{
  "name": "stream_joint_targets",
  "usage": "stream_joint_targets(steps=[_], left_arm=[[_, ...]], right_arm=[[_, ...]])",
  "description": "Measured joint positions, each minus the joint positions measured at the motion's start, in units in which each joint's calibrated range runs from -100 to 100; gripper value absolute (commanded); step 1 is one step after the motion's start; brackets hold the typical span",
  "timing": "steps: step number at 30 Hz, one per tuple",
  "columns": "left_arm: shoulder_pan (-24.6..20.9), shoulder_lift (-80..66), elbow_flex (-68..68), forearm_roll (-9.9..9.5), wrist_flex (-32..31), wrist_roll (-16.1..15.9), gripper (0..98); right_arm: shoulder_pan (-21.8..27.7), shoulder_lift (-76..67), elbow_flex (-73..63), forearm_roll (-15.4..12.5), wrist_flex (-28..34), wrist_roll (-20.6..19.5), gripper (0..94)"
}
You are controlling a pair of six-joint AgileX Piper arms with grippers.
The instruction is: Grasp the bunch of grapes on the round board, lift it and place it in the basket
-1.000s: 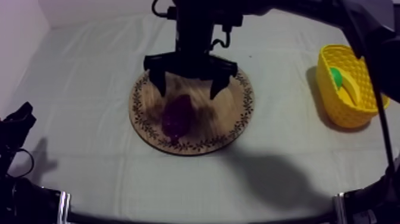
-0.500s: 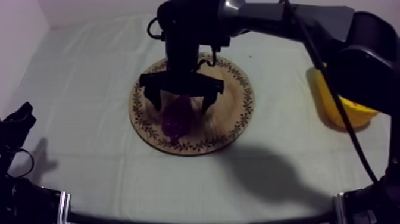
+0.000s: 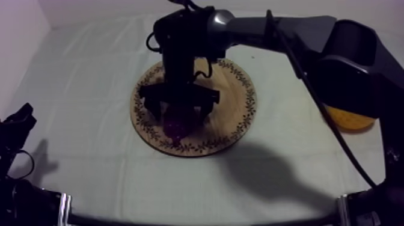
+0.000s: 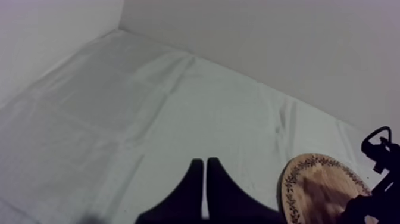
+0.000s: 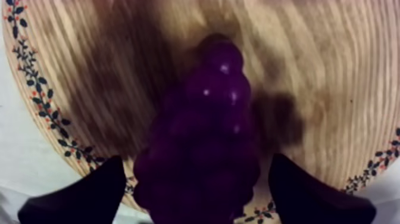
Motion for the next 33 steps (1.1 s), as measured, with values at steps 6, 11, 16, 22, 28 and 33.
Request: stream_joint_targets(steps=[6,11,16,22,28,33], left_arm=[[0.0,0.0,0.0,0.0,0.0,0.0,0.0],[0.0,0.0,0.0,0.0,0.0,0.0,0.0],[0.0,0.0,0.0,0.0,0.0,0.0,0.0],[0.0,0.0,0.0,0.0,0.0,0.0,0.0],[0.0,0.0,0.0,0.0,0.0,0.0,0.0],[0.0,0.0,0.0,0.0,0.0,0.0,0.0]], right_arm=[[-0.1,0.8,-0.1,-0.2,-1.1,0.8,55.1],[-0.2,1.4,0.0,-0.5,-2.1,1.1,46.3],[-0.2,1.5,0.2,-0.7,-2.9,1.3,43.2],[0.0,0.1,0.4,-0.5,-2.8,1.6,42.2],[0.0,-4.1,-0.5,0.0,-0.7,2.0,42.0],[0.4,-9.2,-2.4,0.7,2.2,3.1,41.2]])
